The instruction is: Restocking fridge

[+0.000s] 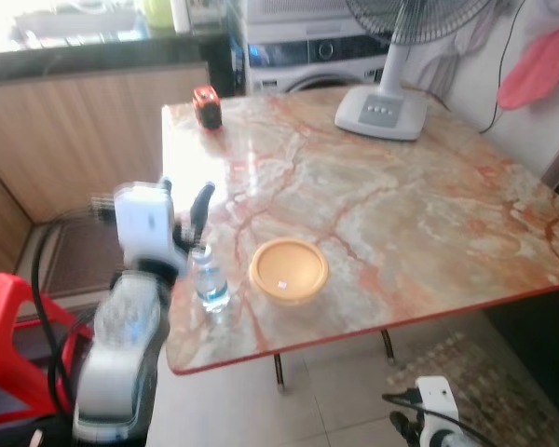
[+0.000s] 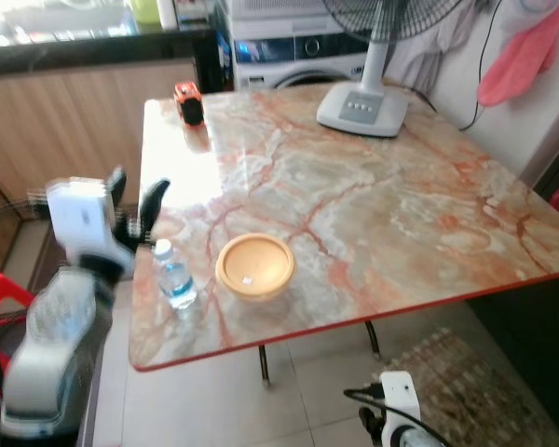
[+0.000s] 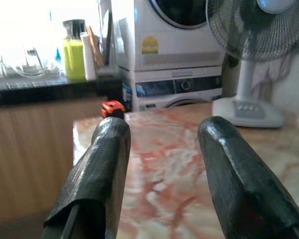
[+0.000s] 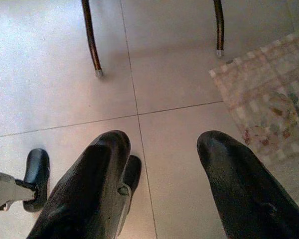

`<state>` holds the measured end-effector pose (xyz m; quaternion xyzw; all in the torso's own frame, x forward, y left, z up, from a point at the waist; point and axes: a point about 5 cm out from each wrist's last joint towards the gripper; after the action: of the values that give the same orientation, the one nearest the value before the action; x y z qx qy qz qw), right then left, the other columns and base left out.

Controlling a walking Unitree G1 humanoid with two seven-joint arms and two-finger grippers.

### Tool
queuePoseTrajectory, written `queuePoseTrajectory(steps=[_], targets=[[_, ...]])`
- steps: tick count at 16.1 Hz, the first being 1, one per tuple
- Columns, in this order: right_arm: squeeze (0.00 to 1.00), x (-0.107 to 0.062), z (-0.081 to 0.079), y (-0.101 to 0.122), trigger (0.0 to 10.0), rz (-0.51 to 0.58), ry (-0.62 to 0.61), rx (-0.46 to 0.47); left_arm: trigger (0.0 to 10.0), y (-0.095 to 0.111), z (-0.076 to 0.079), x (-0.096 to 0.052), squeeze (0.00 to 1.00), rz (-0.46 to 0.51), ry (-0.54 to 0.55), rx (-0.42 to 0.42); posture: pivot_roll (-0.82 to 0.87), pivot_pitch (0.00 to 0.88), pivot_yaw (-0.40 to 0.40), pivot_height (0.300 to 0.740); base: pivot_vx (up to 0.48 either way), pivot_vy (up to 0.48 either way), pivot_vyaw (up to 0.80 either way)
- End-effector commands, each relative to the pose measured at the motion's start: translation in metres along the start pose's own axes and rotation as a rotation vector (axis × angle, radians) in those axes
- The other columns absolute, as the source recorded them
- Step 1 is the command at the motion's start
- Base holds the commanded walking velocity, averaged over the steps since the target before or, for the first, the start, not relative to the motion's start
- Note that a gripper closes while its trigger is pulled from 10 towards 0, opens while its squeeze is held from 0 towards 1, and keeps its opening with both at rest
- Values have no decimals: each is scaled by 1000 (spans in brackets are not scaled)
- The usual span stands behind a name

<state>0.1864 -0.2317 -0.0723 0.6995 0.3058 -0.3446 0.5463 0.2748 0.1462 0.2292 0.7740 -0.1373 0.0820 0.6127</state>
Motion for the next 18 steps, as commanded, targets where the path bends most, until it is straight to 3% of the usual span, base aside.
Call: queuePoseTrajectory(steps=[1,2,3,5,6,8,9,10,11,14,15,18], targets=[[0,-1,2,-2,10000,-18,-9,-16,10000,-4,-1,2,0,-107,-18,-1,75,44,-9,740,0,0,0],[0,-1,2,-2,10000,-18,-9,-18,10000,-6,-2,4,0,-196,-64,-3,75,44,-9,740,0,0,0],[0,-1,2,-2,10000,-21,-8,-24,10000,-2,-6,5,0,-273,-105,56,79,47,-6,740,0,0,0],[0,-1,2,-2,10000,-24,-7,-23,10000,9,-10,9,0,-346,-153,31,99,48,-6,740,0,0,0],[0,-1,3,-2,10000,-28,-9,-40,10000,14,-9,7,0,-360,-274,88,110,50,-6,740,0,0,0],[0,-1,2,-1,10000,-31,-3,-67,10000,11,-8,-2,0,-424,-375,166,111,47,-6,740,0,0,0],[0,-1,2,0,10000,-28,-1,-61,10000,11,-9,-5,0,-469,-391,165,108,49,-6,740,0,0,0],[0,-1,2,0,10000,-26,1,-62,10000,8,-7,-8,392,-499,-419,165,113,47,-7,740,0,0,0],[0,-1,2,1,10000,-32,6,-94,10000,5,-4,-12,1000,-509,-458,174,111,49,-7,740,0,0,0],[0,-1,2,1,10000,-32,11,-102,10000,6,-3,-11,1000,-504,-450,127,109,48,-10,740,0,0,0],[0,-1,3,1,10000,-32,8,-99,10000,4,-10,-9,0,-541,-403,121,105,50,-12,740,0,0,0],[0,-1,3,1,10000,-34,5,-102,10000,4,-19,-10,0,-574,-381,116,104,49,-14,740,0,0,0]])
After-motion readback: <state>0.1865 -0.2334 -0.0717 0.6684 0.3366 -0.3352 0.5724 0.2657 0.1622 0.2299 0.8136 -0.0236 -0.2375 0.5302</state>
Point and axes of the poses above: a point about 5 cm out from each wrist's last joint towards the gripper, its own x axis pointing out of the wrist towards the gripper, its own y axis along the axis of the wrist's last joint, z = x × y, and after that the axes turned 13 degrees about x, right-handed
